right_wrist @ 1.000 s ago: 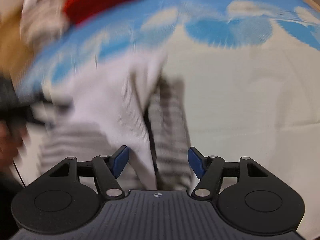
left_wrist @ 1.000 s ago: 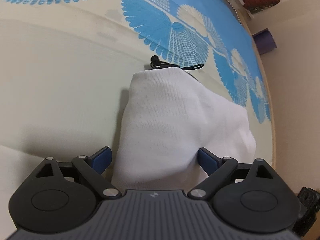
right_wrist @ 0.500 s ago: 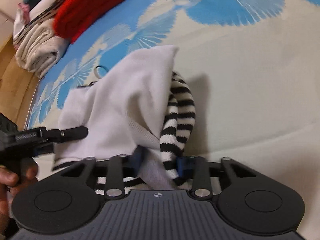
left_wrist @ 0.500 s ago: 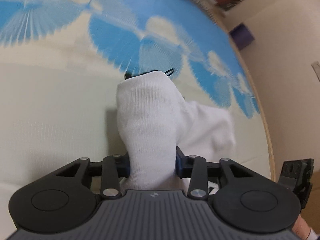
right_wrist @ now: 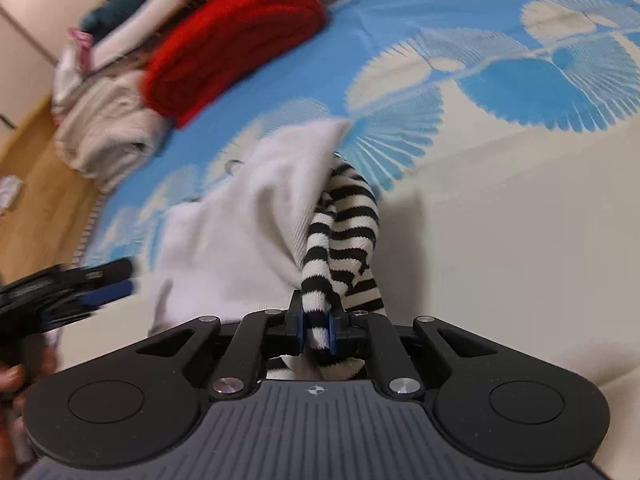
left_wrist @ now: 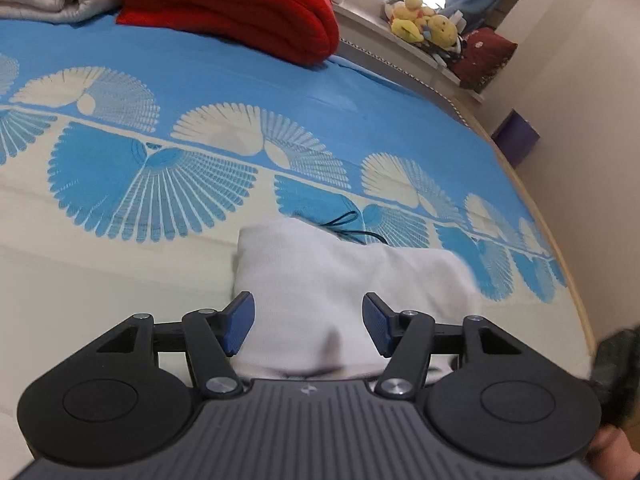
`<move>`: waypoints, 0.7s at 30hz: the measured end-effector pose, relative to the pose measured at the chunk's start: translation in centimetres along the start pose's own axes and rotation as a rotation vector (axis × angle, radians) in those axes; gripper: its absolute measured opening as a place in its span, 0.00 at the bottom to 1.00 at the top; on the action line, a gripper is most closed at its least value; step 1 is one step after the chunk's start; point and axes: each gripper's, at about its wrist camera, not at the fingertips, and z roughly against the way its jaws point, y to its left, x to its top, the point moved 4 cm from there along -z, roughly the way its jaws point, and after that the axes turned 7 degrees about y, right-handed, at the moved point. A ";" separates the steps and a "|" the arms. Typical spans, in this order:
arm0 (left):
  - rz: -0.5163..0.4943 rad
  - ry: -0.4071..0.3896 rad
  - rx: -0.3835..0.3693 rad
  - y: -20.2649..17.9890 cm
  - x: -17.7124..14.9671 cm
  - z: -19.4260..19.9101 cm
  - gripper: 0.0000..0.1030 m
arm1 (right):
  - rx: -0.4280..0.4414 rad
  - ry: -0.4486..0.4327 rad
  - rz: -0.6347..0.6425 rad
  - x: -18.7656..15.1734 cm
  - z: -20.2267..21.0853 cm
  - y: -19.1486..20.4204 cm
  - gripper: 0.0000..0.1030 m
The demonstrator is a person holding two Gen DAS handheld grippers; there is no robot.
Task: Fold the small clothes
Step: 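Release the bundle and lift both grippers away from the folded top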
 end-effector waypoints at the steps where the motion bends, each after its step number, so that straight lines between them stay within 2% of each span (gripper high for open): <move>1: -0.023 0.014 -0.012 -0.1 -0.5 0.3 0.61 | -0.022 0.004 -0.012 0.0 -0.2 -0.2 0.10; 4: -0.111 0.075 -0.032 -0.8 -2.2 0.2 0.58 | -0.077 0.020 -0.062 0.0 -0.7 -1.1 0.09; 5: -0.155 0.137 -0.018 -1.0 -3.2 -0.6 0.58 | -0.079 0.020 -0.075 -0.2 -0.9 -1.3 0.10; 7: -0.254 0.243 0.095 -1.3 -5.2 -2.8 0.59 | -0.082 0.019 -0.092 -0.4 -0.7 -1.2 0.16; 8: -0.281 0.250 0.132 -1.3 -5.6 -3.1 0.59 | -0.104 0.008 -0.097 -0.5 -0.4 -1.1 0.22; 10: -0.252 0.224 0.114 -1.1 -5.5 -2.1 0.58 | -0.158 -0.043 -0.083 -0.5 1.0 -0.8 0.27; 11: -0.225 0.210 0.092 -0.9 -5.3 -1.4 0.58 | -0.146 -0.053 -0.076 -0.6 1.6 -0.6 0.30; 13: -0.213 0.179 0.058 -0.9 -5.3 0.2 0.58 | -0.045 -0.026 -0.089 -1.2 2.7 -0.3 0.34; 14: -0.223 0.171 0.041 -0.9 -5.5 0.9 0.58 | 0.008 0.013 -0.095 -1.7 2.9 -0.2 0.35; 16: -0.253 0.205 0.034 -1.0 -6.3 0.9 0.58 | 0.045 0.105 -0.075 -3.1 2.7 0.0 0.35; 18: -0.294 0.281 0.096 -1.0 -7.6 -0.6 0.60 | -0.036 0.162 -0.012 -4.3 2.0 0.0 0.34; 19: -0.319 0.306 0.126 -1.1 -8.2 -1.1 0.61 | -0.087 0.185 0.020 -4.7 1.7 -0.1 0.26; 20: -0.343 0.307 0.148 -1.3 -8.5 -1.5 0.64 | -0.138 0.200 0.043 -5.1 1.5 -0.3 0.06; 21: -0.354 0.288 0.162 -1.5 -8.5 -1.3 0.66 | -0.192 0.214 0.042 -5.4 1.4 -0.8 0.03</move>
